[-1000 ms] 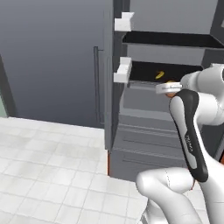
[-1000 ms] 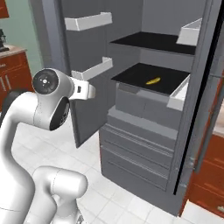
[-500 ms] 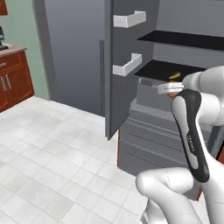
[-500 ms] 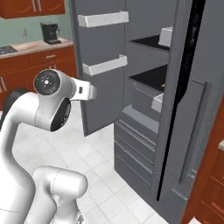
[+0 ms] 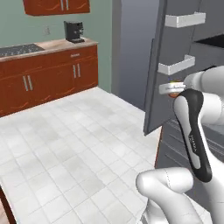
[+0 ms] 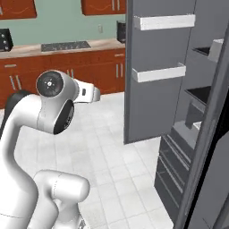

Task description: Retrieve the peach and banana from the fridge and place them into the bowl on the dining table.

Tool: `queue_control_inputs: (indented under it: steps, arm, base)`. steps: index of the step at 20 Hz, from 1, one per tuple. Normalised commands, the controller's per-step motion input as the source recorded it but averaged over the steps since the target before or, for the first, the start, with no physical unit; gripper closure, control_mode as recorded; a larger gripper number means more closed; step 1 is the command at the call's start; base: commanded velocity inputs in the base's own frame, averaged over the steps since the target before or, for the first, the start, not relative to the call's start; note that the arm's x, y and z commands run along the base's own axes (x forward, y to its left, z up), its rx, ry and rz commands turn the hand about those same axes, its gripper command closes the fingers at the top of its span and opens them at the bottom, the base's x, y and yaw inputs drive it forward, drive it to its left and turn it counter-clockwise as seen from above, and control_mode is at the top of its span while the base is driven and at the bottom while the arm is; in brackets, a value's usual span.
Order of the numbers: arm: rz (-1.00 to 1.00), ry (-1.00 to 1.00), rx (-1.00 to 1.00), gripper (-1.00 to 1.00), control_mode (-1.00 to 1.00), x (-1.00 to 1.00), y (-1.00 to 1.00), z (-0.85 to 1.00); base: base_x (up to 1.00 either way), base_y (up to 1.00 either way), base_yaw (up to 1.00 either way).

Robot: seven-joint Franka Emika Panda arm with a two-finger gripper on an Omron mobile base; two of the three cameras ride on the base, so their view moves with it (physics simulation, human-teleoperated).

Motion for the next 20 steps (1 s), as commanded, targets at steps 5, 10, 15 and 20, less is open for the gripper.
queue_control_inputs:
  steps: [5,10,15,20]
  arm:
    - [0.00,0.00,0.00,1.00,1.00,0.00,0.00,0.00]
    - [0.00,0.00,0.00,1.00,1.00,0.00,0.00,0.00]
    - [0.00,0.00,0.00,1.00,1.00,0.00,0.00,0.00]
    - [0.00,0.00,0.00,1.00,1.00,0.00,0.00,0.00]
  base:
    - [-0.10,-0.08,0.60]
    - [-0.10,-0.20,0.56]
    - [-0.04,-0.19,0.55]
    - [-0.04,-0.13,0.53]
